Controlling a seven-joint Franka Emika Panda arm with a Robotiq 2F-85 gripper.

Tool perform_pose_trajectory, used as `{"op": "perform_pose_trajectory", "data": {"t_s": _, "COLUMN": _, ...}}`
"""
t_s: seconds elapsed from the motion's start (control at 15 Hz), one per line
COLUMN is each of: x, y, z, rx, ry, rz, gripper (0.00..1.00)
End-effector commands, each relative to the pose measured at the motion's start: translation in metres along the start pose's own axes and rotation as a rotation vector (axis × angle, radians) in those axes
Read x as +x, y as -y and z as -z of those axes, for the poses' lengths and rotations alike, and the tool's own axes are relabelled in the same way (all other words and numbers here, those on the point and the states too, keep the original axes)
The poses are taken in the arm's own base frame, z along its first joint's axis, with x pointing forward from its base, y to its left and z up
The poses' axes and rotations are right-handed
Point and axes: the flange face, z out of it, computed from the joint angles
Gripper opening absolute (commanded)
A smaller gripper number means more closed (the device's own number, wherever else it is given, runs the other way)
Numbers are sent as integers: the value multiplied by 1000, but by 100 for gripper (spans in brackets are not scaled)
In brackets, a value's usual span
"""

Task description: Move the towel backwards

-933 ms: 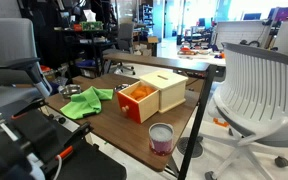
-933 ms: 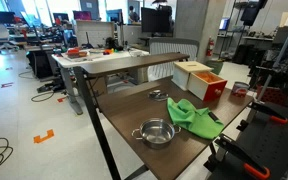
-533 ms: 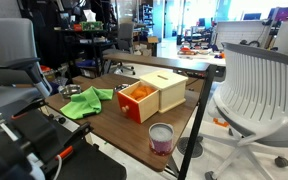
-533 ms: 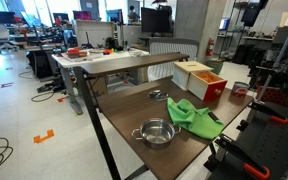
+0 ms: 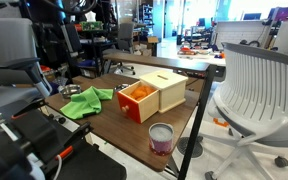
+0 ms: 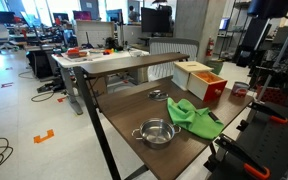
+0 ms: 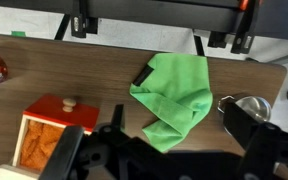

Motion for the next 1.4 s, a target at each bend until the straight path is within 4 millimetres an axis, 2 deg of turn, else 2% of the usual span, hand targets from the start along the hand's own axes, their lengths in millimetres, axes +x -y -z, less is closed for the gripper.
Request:
{"op": "perform_pose_trajectory", "data": {"t_s": 0.0, "x": 17, "y": -21, "z": -53, "rx": -26, "ry": 55, "rz": -63, "gripper": 100}}
{"op": "perform_pose_trajectory", "data": {"t_s": 0.33, "x": 31, "y": -38, "z": -116, "rx": -56, "ry": 129, "rz": -120, "gripper": 100}}
{"op": "perform_pose_trajectory", "data": {"t_s": 0.6, "x": 45, "y": -37, "z": -154, "rx": -76, "ry": 129, "rz": -155, "gripper": 100}}
{"op": "perform_pose_trajectory", "data": {"t_s": 0.93, "x": 47, "y": -29, "z": -185, "rx": -78, "ry": 95, "rz": -155, "gripper": 100}}
{"op": "perform_pose_trajectory", "data": {"t_s": 1.13, "x": 46, "y": -25, "z": -196, "rx": -78, "ry": 83, "rz": -150, "gripper": 100}}
{"op": "perform_pose_trajectory", "data": {"t_s": 1.2, "x": 46, "y": -24, "z": -198, "rx": -81, "ry": 79, "rz": -150, "gripper": 75}}
{"op": "perform_pose_trajectory", "data": {"t_s": 1.27, "x": 48, "y": -24, "z": -200, "rx": -86, "ry": 70, "rz": -151, "gripper": 74}}
{"op": "perform_pose_trajectory", "data": {"t_s": 1.33, "x": 50, "y": -24, "z": -202, "rx": -88, "ry": 65, "rz": -154, "gripper": 65}}
